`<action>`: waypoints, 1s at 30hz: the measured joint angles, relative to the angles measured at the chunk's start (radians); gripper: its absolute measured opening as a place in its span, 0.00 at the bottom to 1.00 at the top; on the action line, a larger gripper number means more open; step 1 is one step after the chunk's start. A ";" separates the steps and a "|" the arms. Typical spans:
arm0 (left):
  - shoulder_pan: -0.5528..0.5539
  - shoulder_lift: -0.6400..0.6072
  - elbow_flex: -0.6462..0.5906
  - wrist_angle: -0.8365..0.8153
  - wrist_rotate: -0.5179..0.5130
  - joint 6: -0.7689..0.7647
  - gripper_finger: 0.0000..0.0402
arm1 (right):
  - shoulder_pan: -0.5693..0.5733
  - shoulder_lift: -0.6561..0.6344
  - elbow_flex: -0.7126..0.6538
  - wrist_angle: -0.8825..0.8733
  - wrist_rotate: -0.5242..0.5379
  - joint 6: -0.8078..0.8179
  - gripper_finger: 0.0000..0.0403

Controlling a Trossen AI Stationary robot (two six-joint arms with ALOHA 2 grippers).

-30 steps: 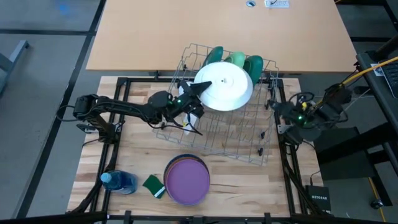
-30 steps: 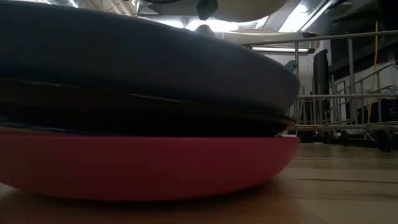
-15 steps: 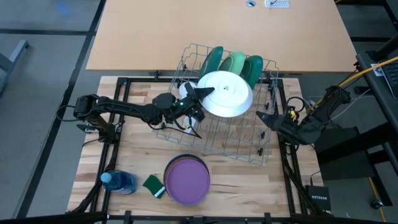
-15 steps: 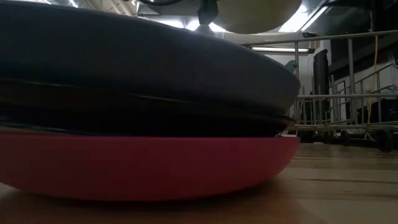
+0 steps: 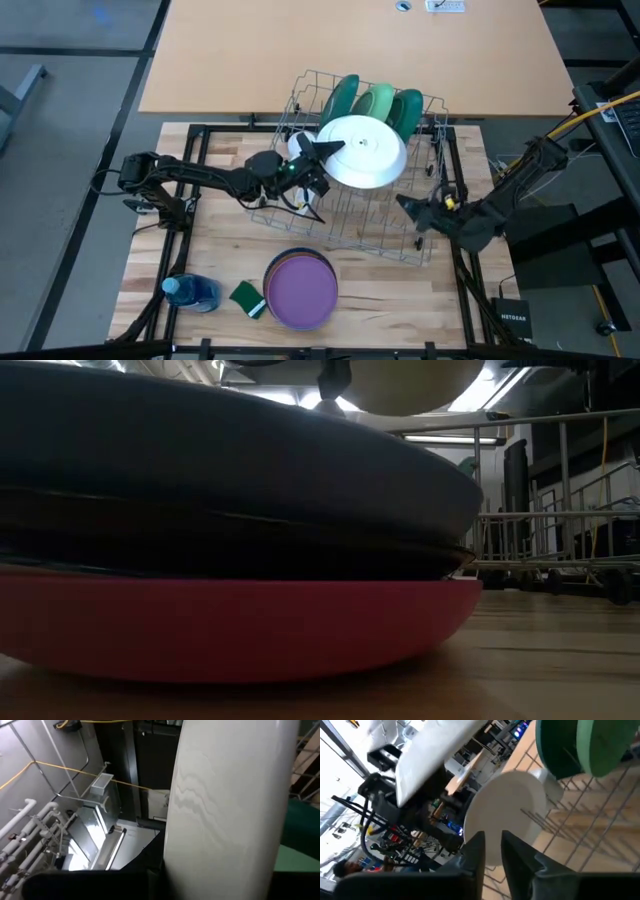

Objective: Sort dishes
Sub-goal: Put the white plate in the dish rack

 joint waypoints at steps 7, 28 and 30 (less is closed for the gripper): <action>0.001 0.000 0.000 0.006 -0.028 0.008 0.12 | -0.089 0.183 0.000 0.140 -0.079 0.080 0.02; 0.027 0.000 0.003 0.092 -0.239 0.110 0.12 | -0.420 0.041 -0.270 0.781 -0.535 -0.369 0.01; 0.030 0.000 0.003 0.090 -0.238 0.110 0.12 | -0.432 -0.006 -0.361 0.961 -0.541 -0.377 0.01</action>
